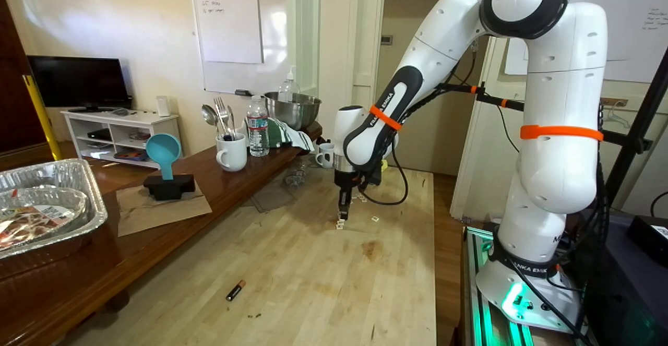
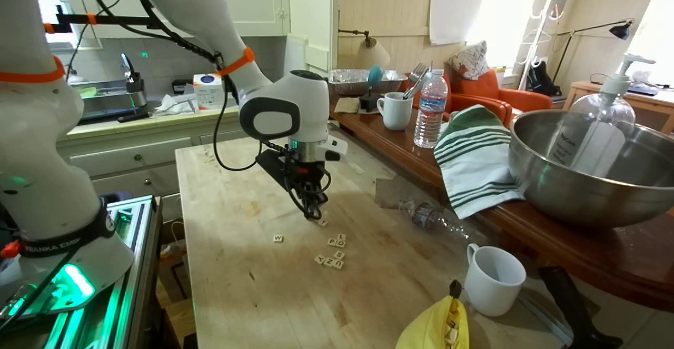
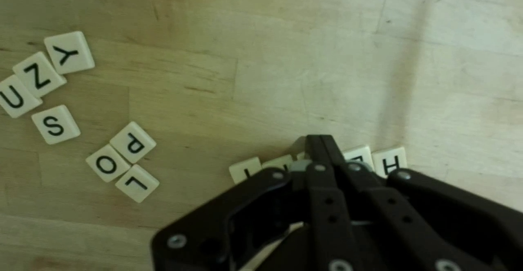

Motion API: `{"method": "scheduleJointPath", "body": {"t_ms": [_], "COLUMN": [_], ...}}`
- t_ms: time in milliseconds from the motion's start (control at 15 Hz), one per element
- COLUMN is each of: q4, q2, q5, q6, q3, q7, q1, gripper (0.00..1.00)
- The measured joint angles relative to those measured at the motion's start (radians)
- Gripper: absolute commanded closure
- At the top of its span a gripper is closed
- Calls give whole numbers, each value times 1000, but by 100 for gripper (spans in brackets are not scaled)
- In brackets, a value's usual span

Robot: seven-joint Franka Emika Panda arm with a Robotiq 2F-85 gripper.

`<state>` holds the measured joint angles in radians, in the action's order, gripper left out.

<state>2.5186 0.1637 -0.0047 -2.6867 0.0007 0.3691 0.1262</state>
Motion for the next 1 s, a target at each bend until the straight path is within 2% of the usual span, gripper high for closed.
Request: {"method": "scheduleJointPath", "body": {"t_ms": [1000], "q4": [-5], "q2": [4], "q5": [50], "q6": [0], "q3": [11], "q7": [0], "q1": [-1], "gripper": [100]}}
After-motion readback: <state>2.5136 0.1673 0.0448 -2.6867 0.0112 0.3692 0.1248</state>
